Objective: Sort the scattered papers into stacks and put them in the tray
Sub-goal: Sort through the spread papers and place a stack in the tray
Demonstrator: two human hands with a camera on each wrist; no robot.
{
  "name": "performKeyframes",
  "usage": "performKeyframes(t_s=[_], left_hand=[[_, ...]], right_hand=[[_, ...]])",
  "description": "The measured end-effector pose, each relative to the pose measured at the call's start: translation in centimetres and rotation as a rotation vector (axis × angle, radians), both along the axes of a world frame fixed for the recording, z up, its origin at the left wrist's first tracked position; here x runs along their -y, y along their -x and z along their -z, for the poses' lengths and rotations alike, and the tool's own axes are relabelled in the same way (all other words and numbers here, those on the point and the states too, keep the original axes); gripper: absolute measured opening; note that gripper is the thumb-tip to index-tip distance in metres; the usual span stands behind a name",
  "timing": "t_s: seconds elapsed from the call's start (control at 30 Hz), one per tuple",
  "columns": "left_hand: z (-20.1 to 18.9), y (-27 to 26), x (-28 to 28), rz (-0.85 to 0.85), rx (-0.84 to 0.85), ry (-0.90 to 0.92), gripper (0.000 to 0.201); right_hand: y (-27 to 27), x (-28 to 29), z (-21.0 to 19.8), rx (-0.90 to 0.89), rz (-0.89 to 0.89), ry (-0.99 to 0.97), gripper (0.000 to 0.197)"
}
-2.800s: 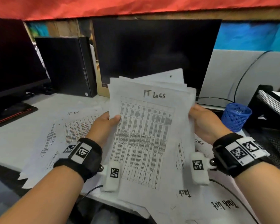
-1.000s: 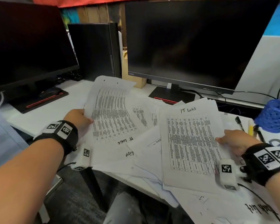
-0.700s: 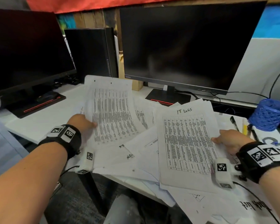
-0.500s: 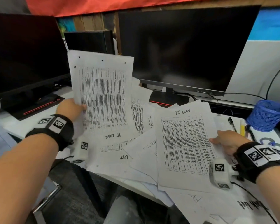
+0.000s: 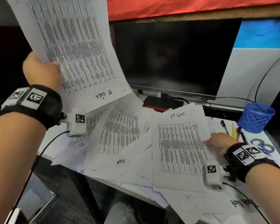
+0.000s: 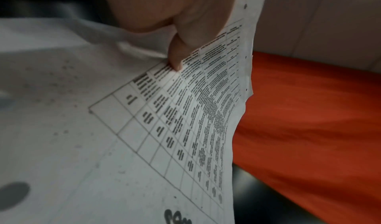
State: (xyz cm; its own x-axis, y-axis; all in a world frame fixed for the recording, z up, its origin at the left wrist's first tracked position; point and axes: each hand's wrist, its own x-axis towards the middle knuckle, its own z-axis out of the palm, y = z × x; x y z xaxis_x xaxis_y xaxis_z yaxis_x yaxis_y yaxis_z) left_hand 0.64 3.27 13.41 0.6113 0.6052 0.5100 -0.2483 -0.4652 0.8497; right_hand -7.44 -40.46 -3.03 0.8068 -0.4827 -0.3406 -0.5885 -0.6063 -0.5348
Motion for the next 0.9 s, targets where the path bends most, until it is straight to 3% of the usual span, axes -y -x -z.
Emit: performKeyframes(t_s=[0.07,0.13,0.3,0.43,0.6,0.7,0.77,0.8,0.9], left_hand=[[-0.9,0.1,1.2,0.096,0.052,0.066,0.039],[-0.9,0.5,3.2,0.226,0.031,0.099,0.038],[3.1,1.4,9.1,0.554,-0.284,-0.012,0.034],[7.3,2.1,13.0,0.653,-0.462,0.054,0.020],[10.4,2.0,15.4,0.608,-0.542,0.111,0.017],[12.1,2.0,16.2,0.626,-0.571,0.282,0.034],[13.0,2.3,16.6,0.629,-0.556,0.351,0.037],[13.3,2.6,16.7,0.636,-0.554,0.343,0.038],[13.5,2.6,15.8,0.752,-0.661,0.105,0.032]], right_hand=[[0.1,0.0,0.1,0.030,0.002,-0.031,0.042],[-0.6,0.9,0.9,0.102,0.005,-0.227,0.037],[-0.4,0.2,-0.8,0.295,0.103,-0.558,0.028],[-0.3,-1.5,-2.9,0.413,0.056,-0.770,0.025],[0.0,-3.5,-3.7,0.460,0.043,-0.806,0.028],[0.1,-4.9,-3.8,0.551,0.128,-0.812,0.026],[0.0,-5.3,-3.5,0.581,0.201,-0.800,0.045],[-0.2,-5.4,-3.3,0.587,0.185,-0.781,0.049],[-0.8,-5.2,-2.1,0.492,0.003,-0.525,0.024]])
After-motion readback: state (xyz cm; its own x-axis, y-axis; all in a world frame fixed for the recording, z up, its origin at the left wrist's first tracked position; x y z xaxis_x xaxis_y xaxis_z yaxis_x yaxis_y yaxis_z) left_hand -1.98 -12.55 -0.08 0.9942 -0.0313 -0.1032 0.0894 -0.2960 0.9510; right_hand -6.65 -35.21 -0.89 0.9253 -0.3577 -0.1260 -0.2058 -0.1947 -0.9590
